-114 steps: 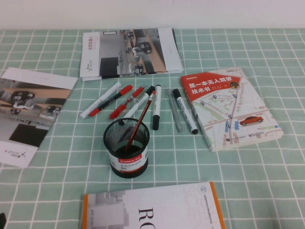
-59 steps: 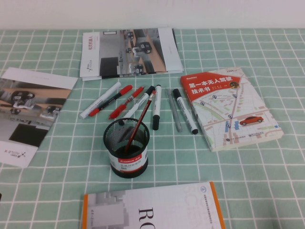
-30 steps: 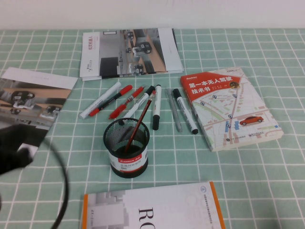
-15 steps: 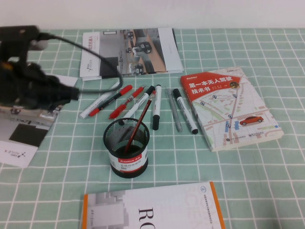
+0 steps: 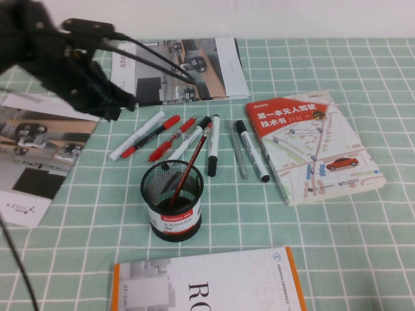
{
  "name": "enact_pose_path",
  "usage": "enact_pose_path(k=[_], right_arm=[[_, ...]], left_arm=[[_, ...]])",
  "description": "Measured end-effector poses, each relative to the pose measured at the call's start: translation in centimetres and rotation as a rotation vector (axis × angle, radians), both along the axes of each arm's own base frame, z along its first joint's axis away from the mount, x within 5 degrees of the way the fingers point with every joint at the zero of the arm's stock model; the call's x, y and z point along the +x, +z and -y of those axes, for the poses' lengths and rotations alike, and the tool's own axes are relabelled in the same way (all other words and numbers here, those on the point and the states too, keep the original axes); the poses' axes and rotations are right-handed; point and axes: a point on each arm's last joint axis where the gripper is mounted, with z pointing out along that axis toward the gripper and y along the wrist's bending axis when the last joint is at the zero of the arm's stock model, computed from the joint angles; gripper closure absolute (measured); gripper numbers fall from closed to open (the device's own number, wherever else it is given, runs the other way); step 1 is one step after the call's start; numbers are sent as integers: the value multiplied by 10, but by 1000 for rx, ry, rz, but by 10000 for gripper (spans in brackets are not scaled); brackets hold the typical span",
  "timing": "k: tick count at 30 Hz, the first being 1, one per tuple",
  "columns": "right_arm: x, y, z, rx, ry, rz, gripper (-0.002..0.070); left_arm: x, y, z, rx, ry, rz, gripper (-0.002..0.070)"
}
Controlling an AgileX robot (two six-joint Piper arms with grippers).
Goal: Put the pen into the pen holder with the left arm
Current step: Pick up the pen on the table
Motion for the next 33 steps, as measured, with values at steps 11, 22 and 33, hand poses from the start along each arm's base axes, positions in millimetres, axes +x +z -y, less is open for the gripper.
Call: enact_pose_path(k=[11,22,33], right_arm=[[0,0,0,0,0,0,696],[0,0,0,0,0,0,696],[0,0,0,0,0,0,696]], left_arm=[[57,-39,24,89,-39,6,679],[65,-77,31,163,-80,-54,664],[67,-88,31,190,-106,-65,409]])
